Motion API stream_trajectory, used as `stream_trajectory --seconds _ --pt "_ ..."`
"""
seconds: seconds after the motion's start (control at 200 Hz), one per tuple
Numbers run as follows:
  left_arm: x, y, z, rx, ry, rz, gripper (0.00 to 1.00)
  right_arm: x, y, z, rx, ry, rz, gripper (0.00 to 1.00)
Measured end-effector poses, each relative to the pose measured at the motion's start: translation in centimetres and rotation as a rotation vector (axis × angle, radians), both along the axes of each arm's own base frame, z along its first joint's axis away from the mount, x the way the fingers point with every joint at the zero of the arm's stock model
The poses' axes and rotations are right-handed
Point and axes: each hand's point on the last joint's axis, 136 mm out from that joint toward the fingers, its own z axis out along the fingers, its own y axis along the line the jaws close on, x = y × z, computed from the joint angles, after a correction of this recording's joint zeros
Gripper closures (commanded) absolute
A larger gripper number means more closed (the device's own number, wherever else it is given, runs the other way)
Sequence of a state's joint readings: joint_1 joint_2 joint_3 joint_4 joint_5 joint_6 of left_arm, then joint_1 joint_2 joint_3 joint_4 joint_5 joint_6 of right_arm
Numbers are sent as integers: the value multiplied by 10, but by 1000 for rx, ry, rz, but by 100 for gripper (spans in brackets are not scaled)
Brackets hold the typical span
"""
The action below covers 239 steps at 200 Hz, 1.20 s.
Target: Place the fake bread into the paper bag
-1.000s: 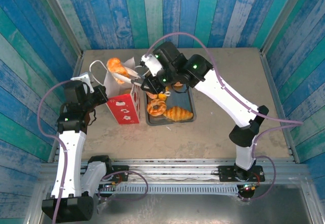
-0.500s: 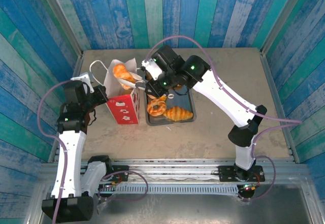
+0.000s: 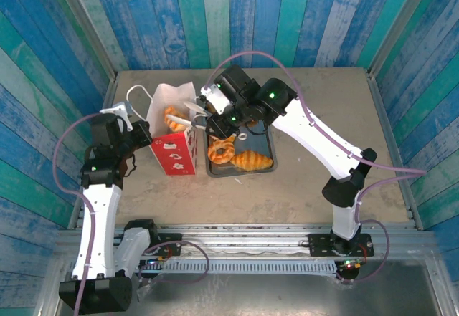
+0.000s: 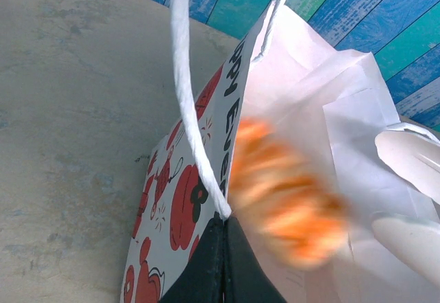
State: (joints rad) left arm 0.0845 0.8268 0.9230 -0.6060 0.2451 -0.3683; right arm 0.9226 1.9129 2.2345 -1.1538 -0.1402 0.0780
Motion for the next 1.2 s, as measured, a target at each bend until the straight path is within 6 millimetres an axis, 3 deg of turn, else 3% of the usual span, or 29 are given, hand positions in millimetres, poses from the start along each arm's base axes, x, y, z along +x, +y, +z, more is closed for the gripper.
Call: stream_trajectory --seconds 0.476,0.751,0.881,1.047,1.197 --pt "0 -1 1 -9 -3 -3 100 3 1 16 32 -33 -6 45" --pt "0 -3 2 -18 -6 -11 100 7 4 58 124 -112 -7 45" --pt "1 -3 2 -19 -6 -11 99 11 1 65 134 -141 -23 45" --pt "2 -3 2 -21 -8 -10 90 17 -17 79 145 -188 -67 45" --pt "3 -3 5 -22 -19 -8 82 23 -63 98 160 -233 -153 44"
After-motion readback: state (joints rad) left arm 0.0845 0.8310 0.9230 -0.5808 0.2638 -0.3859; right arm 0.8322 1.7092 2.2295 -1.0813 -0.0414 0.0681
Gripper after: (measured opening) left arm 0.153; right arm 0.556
